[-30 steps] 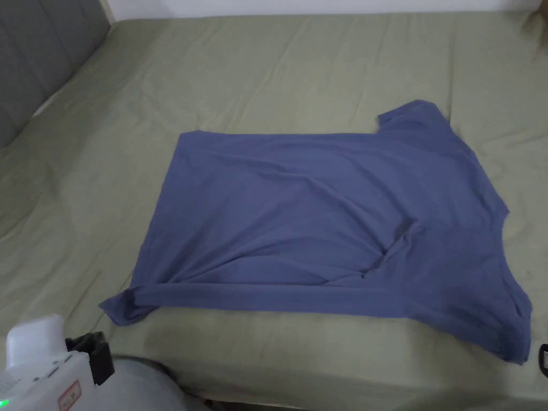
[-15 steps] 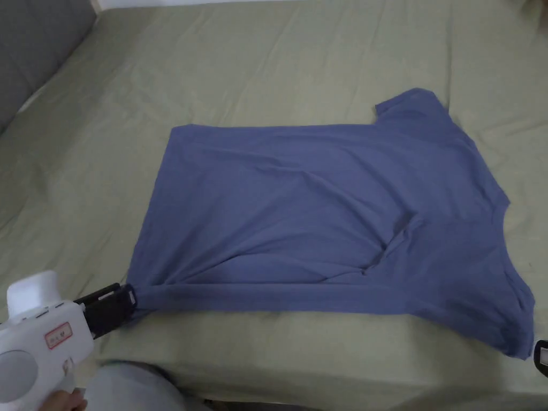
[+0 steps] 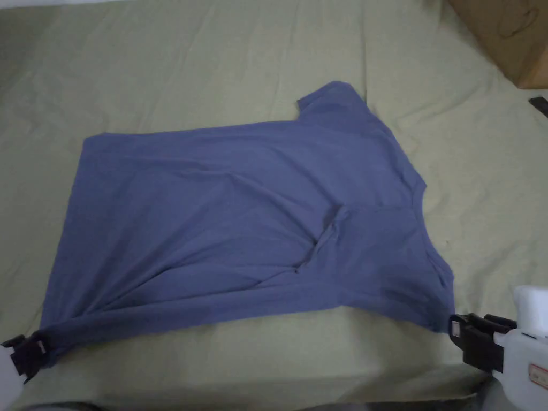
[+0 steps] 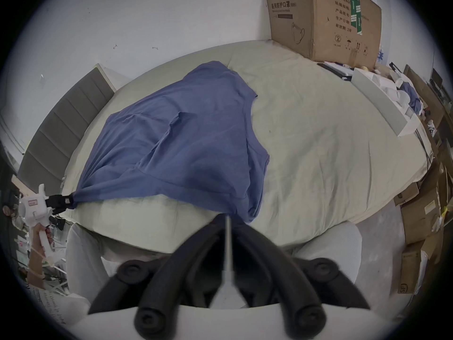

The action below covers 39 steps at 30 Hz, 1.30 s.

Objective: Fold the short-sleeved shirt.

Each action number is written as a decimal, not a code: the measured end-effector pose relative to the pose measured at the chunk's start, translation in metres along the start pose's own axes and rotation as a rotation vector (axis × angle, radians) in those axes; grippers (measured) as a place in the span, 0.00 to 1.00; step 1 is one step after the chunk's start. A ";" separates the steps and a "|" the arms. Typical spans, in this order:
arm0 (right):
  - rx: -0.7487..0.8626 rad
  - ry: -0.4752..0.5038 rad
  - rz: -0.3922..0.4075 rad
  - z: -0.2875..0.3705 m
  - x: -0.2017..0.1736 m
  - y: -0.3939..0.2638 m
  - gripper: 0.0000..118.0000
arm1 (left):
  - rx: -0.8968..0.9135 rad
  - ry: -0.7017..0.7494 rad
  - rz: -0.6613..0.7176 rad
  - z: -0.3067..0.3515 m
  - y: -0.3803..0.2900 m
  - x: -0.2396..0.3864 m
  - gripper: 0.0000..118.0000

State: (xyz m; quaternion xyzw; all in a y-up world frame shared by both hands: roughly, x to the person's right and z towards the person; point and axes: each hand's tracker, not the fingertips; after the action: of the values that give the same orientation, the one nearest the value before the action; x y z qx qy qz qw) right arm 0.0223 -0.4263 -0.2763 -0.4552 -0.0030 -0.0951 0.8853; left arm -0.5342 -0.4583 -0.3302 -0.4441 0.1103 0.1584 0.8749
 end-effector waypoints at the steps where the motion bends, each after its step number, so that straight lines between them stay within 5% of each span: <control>1: -0.002 -0.013 0.005 -0.003 0.000 0.001 0.79 | 0.001 0.004 -0.010 0.001 0.001 0.000 0.03; 3: -0.018 -0.028 -0.002 -0.015 0.003 0.005 0.90 | 0.001 0.007 -0.028 0.005 0.001 0.004 0.03; 9: -0.069 -0.010 -0.016 -0.051 0.011 0.020 0.81 | -0.021 0.035 -0.081 0.004 -0.004 0.013 0.03; 12: -0.087 -0.053 0.035 -0.056 0.000 0.021 0.03 | -0.035 0.037 -0.074 0.004 -0.004 0.014 0.03; 23: -0.030 0.000 -0.034 -0.038 0.015 0.030 0.02 | -0.020 0.044 -0.094 0.016 0.014 0.020 0.03; 31: 0.053 -0.007 -0.048 -0.049 0.021 0.108 0.02 | 0.071 0.047 -0.167 -0.001 0.081 0.046 0.03; 39: -0.029 -0.085 0.036 -0.134 0.015 0.154 0.02 | 0.041 0.041 -0.196 -0.087 0.142 0.079 0.09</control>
State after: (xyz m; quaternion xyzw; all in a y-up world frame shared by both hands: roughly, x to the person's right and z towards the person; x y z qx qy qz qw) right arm 0.0523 -0.4497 -0.4775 -0.4713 -0.0311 -0.0599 0.8794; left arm -0.5188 -0.4358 -0.5129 -0.4380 0.0876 0.0604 0.8926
